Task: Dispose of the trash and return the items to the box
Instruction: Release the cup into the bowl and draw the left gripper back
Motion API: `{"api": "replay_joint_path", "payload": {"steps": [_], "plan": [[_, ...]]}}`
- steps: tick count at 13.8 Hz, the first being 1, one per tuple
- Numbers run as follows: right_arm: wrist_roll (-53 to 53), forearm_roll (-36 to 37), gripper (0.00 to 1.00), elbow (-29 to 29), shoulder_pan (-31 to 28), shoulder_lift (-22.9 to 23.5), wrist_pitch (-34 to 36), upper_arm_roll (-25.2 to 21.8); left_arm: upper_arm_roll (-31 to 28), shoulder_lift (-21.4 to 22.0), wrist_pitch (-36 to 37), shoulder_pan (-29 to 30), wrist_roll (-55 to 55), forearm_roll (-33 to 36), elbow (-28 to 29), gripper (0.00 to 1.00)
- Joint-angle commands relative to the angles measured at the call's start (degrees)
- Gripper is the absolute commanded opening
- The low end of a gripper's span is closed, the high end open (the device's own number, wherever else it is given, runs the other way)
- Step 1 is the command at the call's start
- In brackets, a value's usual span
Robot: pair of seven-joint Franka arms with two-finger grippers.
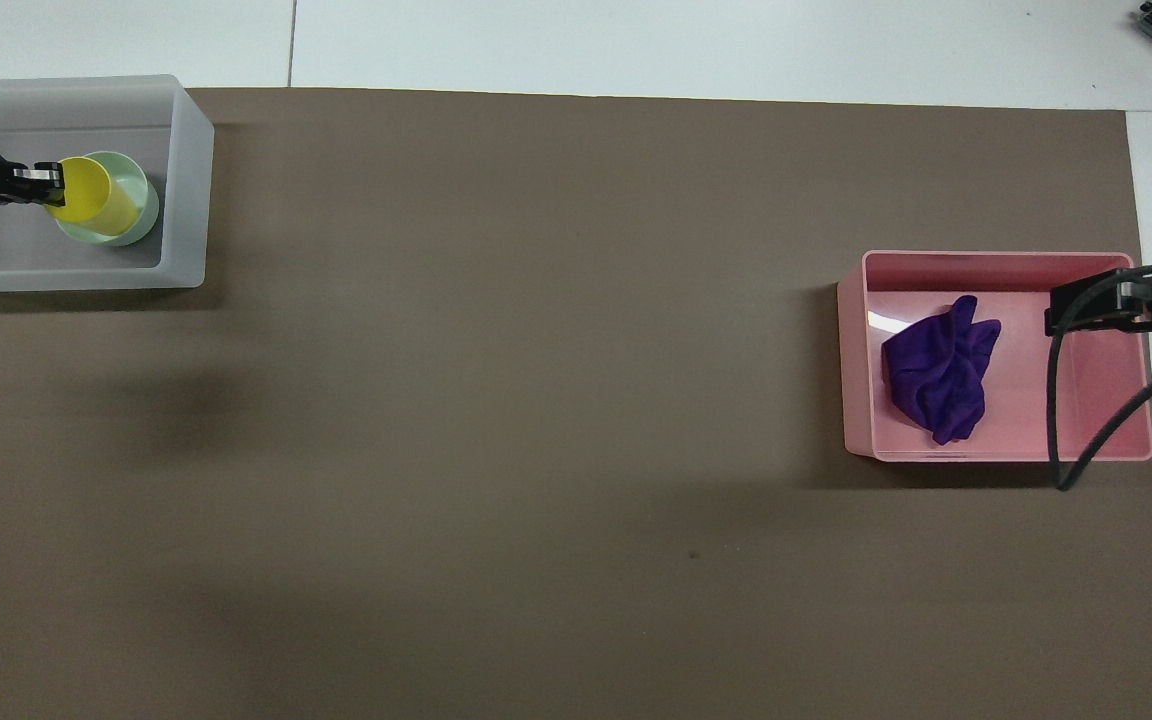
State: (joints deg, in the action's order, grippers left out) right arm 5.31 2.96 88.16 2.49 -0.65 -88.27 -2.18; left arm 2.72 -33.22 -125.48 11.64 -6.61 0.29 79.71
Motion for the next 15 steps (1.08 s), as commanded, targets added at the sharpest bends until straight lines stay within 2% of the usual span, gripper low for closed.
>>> {"api": "replay_joint_path", "payload": {"steps": [1, 2, 3, 4, 5, 6, 9, 15], "plan": [[-0.74, -0.06, 1.00, 1.05, -0.56, -0.75, 0.12, 0.42, 0.53, -0.27, -4.15, 0.49, -1.12, -1.78, 2.28, 0.00], [-0.74, -0.06, 1.00, 1.05, -0.56, -0.75, 0.03, 0.42, 0.53, -0.18, -3.20, 0.40, -1.04, -1.79, 2.03, 0.11], [-0.74, -0.06, 1.00, 1.05, -0.56, -0.84, 0.03, 0.42, 0.35, -0.18, -1.80, -0.12, -0.95, -1.52, 1.59, 0.49], [-0.74, -0.06, 1.00, 1.14, -0.56, -0.93, -0.05, 0.42, 0.35, -0.09, -1.52, -0.56, -0.95, -1.43, 1.59, 0.96], [-0.74, 0.03, 1.00, 1.14, -0.56, -0.93, -0.06, 0.42, 0.44, 0.25, -1.43, -0.65, -1.03, -1.35, 1.59, 1.00], [-0.74, -0.06, 1.00, 1.23, -0.56, -0.93, -0.06, 0.42, 0.62, 0.95, -1.34, -0.74, -1.21, -1.43, 1.85, 1.00], [-0.65, -0.06, 1.00, 1.31, -0.56, -0.93, -0.06, 0.42, 0.53, 7.27, 1.81, -3.10, -1.12, -1.61, 3.95, 1.00], [0.41, -0.06, 1.00, 1.40, -0.47, -1.02, -0.06, 0.51, 0.35, 19.40, 17.88, -10.13, -0.86, -1.17, 5.02, 1.00]]}}
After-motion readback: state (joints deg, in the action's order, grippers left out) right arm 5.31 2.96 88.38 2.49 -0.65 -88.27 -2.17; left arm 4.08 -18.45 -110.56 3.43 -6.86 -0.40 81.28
